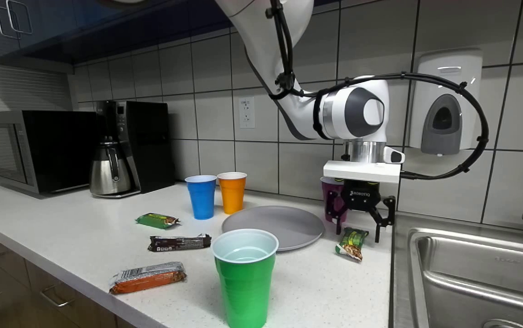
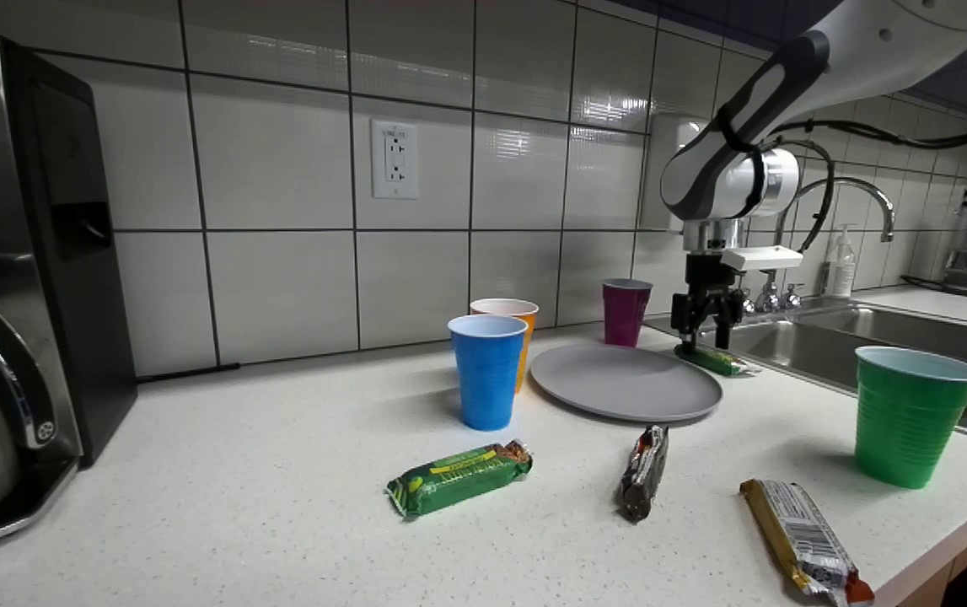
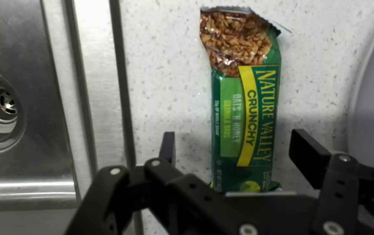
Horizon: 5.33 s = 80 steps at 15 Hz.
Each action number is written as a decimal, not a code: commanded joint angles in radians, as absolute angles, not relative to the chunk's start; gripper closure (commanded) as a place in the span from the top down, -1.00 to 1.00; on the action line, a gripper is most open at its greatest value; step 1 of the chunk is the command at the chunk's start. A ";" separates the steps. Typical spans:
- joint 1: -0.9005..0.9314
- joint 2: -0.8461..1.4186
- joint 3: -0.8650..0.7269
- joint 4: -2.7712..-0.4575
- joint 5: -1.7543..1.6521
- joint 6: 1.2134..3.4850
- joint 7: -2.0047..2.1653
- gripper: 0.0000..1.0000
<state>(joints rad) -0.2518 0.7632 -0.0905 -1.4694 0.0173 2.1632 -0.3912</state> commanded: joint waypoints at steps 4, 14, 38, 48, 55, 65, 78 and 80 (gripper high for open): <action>-0.261 0.767 -0.077 -1.446 -0.014 2.142 -0.396 -0.34; -0.263 0.709 -0.072 -1.507 -0.016 2.170 -0.407 -0.63; -0.211 0.551 -0.023 -1.721 -0.007 2.210 -0.420 -0.63; -0.147 0.559 -0.009 -1.731 -0.010 2.210 -0.390 -0.63; -0.139 0.573 -0.008 -1.717 -0.008 2.206 -0.388 -0.63; -0.147 0.550 -0.003 -1.731 0.000 2.205 -0.398 1.00; -0.137 0.349 0.019 -1.944 0.011 2.226 -0.440 1.00; -0.135 0.314 0.024 -1.981 0.014 2.225 -0.451 1.00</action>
<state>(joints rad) -0.1305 0.4061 0.0101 -1.8788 0.0017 2.2005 -0.4170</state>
